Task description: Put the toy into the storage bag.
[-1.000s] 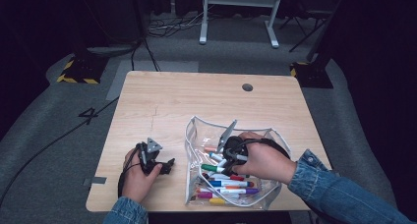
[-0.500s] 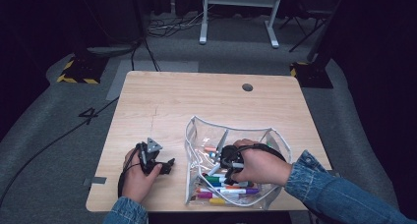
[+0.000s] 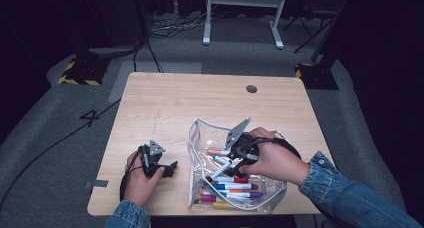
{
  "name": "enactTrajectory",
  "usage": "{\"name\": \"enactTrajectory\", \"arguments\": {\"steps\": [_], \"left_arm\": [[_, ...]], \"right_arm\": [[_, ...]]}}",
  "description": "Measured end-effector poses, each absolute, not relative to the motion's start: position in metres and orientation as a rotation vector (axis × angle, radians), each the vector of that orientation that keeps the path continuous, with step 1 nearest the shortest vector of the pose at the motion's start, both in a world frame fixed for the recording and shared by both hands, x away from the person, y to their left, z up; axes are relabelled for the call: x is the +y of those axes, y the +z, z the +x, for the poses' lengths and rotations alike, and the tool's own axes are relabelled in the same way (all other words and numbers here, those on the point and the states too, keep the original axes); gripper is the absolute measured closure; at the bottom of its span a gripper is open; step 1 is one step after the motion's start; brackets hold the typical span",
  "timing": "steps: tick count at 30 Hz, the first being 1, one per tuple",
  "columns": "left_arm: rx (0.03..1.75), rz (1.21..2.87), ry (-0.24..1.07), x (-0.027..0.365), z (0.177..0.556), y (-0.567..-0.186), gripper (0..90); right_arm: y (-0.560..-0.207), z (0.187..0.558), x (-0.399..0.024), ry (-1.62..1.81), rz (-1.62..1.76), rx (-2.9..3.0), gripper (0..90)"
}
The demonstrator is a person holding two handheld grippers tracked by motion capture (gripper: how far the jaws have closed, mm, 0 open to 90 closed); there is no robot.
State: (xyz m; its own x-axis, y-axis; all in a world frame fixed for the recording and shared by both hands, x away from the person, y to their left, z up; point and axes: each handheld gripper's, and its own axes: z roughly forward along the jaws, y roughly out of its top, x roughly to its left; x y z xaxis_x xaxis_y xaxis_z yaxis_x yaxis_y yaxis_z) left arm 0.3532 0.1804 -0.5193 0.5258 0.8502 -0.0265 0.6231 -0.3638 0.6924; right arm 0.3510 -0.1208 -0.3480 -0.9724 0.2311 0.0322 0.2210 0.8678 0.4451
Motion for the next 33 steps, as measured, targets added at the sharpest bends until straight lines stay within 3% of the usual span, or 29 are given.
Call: {"name": "enactTrajectory", "arguments": {"steps": [16,25,33], "left_arm": [[1.194,2.107,0.445,0.180,0.353,-0.519,9.5],[1.194,2.108,0.445,0.180,0.353,-0.519,9.5],[1.195,2.107,0.445,0.180,0.353,-0.519,9.5]], "right_arm": [[-0.292,0.375,-0.204,1.014,0.624,2.680,47.2],[-0.294,0.400,-0.262,1.052,0.826,2.538,45.2],[-0.333,0.427,-0.292,0.935,1.009,2.452,43.6]]}}
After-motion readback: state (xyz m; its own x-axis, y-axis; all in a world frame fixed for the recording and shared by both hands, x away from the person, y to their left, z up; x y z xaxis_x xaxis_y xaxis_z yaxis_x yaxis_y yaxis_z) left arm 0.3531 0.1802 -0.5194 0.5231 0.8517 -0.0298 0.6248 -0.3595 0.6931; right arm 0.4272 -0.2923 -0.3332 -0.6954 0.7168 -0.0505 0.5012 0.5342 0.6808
